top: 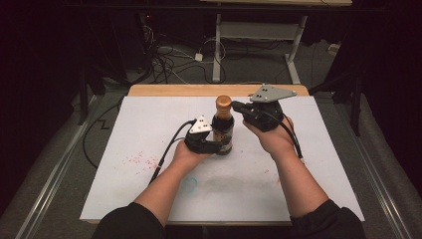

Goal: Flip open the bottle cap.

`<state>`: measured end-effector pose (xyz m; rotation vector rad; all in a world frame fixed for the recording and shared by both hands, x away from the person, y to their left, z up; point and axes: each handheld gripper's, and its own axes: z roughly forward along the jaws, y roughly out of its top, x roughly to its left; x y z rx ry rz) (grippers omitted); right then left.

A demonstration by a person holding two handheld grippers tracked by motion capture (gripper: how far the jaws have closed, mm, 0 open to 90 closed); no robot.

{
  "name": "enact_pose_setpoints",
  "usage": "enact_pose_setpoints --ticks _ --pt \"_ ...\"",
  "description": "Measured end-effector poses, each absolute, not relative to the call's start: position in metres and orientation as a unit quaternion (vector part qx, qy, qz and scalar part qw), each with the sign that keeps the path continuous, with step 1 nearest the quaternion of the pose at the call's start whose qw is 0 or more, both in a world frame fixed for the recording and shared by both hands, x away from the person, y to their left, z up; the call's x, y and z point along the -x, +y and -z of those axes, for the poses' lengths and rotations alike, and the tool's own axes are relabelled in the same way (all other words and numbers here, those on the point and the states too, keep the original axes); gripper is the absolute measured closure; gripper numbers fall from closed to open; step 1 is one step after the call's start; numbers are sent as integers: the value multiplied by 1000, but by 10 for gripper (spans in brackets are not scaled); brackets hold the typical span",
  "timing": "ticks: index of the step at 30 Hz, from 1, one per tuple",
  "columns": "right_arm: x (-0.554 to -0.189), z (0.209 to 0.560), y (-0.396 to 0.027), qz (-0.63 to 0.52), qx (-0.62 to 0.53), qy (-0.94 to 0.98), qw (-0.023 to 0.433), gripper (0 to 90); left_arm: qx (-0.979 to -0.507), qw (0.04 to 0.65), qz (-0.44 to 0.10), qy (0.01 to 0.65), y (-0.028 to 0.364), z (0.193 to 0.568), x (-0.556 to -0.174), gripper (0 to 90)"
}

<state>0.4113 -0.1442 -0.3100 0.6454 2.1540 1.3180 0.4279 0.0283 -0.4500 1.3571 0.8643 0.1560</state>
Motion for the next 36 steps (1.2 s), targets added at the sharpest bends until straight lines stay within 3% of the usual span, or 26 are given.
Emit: enact_pose_setpoints --ticks 31,32,36 --pt "-417 299 -147 -475 -220 813 256 900 -632 667 -89 385 20 448 -428 306" --pt "-412 284 -152 -541 -219 774 243 900 -638 662 -94 383 17 448 -428 305" --pt "-404 272 -149 -522 -202 784 268 900 -637 660 -92 388 16 447 -428 302"
